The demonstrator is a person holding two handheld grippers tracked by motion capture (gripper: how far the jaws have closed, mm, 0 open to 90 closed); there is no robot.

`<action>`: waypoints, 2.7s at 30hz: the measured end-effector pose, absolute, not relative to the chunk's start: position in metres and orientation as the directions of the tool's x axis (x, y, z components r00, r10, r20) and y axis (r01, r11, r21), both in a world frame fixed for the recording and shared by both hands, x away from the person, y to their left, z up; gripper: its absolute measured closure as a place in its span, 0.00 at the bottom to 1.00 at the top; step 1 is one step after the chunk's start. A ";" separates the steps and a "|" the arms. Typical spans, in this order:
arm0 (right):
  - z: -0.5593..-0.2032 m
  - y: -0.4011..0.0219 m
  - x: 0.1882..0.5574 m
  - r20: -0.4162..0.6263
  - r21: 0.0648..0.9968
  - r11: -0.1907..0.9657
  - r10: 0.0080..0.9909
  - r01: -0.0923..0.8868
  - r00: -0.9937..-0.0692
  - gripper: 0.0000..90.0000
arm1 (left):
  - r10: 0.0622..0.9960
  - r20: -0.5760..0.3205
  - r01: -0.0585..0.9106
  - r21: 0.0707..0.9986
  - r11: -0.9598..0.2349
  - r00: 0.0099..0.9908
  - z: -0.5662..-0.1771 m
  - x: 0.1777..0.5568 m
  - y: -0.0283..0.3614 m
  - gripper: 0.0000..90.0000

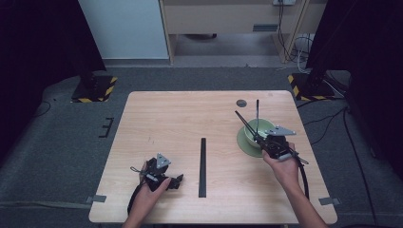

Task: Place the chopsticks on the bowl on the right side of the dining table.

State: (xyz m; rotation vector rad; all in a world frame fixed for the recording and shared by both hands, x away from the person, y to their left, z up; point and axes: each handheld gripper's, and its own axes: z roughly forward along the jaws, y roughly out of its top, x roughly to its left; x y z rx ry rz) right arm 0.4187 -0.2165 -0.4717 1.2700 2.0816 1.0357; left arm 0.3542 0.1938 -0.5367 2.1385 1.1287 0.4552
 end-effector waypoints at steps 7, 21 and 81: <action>-0.472 -0.217 0.419 -0.010 0.802 0.272 0.896 0.531 -0.443 0.95 | 0.825 -0.003 0.592 0.698 -0.403 0.566 -0.537 0.354 0.194 0.00; -0.462 -0.218 0.413 -0.004 0.830 0.253 0.894 0.497 -0.448 0.78 | 0.825 -0.004 0.592 0.699 -0.402 0.565 -0.537 0.354 0.194 0.00; -0.500 -0.249 0.359 -0.002 0.861 0.196 0.924 0.469 -0.383 0.45 | 0.824 -0.003 0.592 0.698 -0.403 0.566 -0.537 0.354 0.194 0.00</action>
